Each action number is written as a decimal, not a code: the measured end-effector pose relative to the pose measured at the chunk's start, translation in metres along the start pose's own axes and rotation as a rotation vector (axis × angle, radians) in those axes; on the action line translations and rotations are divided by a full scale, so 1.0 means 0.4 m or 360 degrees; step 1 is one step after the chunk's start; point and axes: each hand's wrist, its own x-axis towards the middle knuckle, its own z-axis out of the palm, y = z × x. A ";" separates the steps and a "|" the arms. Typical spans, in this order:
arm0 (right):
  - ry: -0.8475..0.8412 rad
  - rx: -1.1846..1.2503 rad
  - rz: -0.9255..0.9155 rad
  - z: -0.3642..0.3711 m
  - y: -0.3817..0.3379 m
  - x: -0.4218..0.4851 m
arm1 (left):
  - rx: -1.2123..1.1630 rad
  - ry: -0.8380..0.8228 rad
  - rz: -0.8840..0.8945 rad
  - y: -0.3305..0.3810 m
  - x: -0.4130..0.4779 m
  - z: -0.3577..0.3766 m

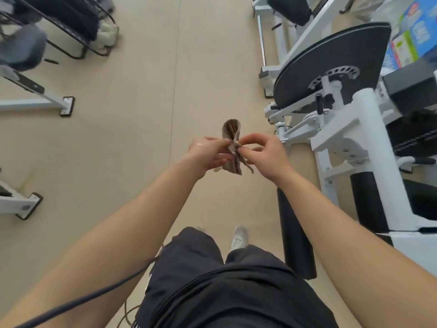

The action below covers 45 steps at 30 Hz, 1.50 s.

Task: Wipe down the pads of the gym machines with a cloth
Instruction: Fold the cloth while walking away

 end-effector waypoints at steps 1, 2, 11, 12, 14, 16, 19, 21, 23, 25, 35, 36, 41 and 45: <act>-0.0010 -0.0039 -0.0012 0.001 -0.004 0.028 | -0.0007 -0.0010 -0.0006 0.022 0.023 -0.001; -0.0018 -0.0067 -0.0002 0.002 -0.008 0.056 | -0.0015 -0.0023 -0.0013 0.045 0.047 -0.004; -0.0073 -0.0436 -0.0051 0.061 -0.101 0.402 | -0.0056 -0.0151 -0.0110 0.307 0.314 -0.102; -0.0103 -0.0457 -0.0069 0.071 -0.122 0.444 | -0.0048 -0.0189 -0.0128 0.346 0.347 -0.118; -0.0111 -0.0455 -0.0042 0.088 -0.157 0.527 | -0.0041 -0.0239 -0.0169 0.416 0.403 -0.153; -0.0103 -0.0412 -0.0005 0.097 -0.191 0.616 | -0.0041 -0.0289 -0.0220 0.492 0.460 -0.189; -0.0050 -0.0227 0.0039 0.091 -0.240 0.743 | 0.0045 -0.0338 -0.0261 0.611 0.545 -0.224; -0.0007 -0.0164 0.0058 0.084 -0.264 0.818 | 0.0076 -0.0339 -0.0273 0.679 0.601 -0.233; 0.0009 -0.0186 0.0072 0.070 -0.279 0.897 | 0.0067 -0.0351 -0.0286 0.740 0.665 -0.226; -0.0005 -0.0270 0.0047 0.046 -0.292 0.982 | 0.0058 -0.0360 -0.0299 0.797 0.732 -0.206; -0.0011 -0.0227 0.0040 -0.205 -0.357 1.390 | 0.0524 -0.0490 -0.0110 1.135 1.033 -0.033; -0.0015 -0.0137 0.0039 -0.240 -0.372 1.419 | 0.0669 -0.0496 -0.0012 1.167 1.064 -0.014; 0.0127 0.0243 0.0114 -0.419 -0.462 1.528 | 0.0783 -0.0844 0.0108 1.298 1.201 0.097; 0.0467 0.0751 0.0160 -0.534 -0.495 1.603 | 0.0844 -0.1338 -0.0021 1.360 1.278 0.214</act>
